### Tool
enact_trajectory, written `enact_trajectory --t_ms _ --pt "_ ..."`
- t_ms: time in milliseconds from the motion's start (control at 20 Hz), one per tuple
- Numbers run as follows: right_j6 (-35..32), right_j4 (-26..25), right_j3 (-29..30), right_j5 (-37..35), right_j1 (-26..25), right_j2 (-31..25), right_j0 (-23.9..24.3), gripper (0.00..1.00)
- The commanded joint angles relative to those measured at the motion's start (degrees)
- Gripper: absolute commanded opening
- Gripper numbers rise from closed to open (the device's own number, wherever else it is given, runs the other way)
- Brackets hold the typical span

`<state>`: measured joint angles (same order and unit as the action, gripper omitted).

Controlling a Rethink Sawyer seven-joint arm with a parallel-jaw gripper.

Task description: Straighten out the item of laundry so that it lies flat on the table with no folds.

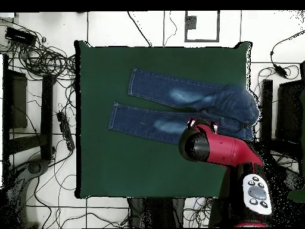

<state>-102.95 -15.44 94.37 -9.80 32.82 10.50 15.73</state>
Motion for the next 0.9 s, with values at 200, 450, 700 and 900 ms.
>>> enact_trajectory --t_ms 200,450,700,900 --pt "-4.6 3.9 -1.8 -10.2 -1.1 -6.4 6.1 1.00" --pt "-18.7 12.9 -9.5 -9.3 -6.5 0.4 -5.0 1.00" --pt "-21.6 20.0 -14.6 -14.3 -9.7 4.6 -11.4 1.00" --pt "-20.9 23.9 -14.7 -16.5 -10.6 3.5 -12.5 1.00"
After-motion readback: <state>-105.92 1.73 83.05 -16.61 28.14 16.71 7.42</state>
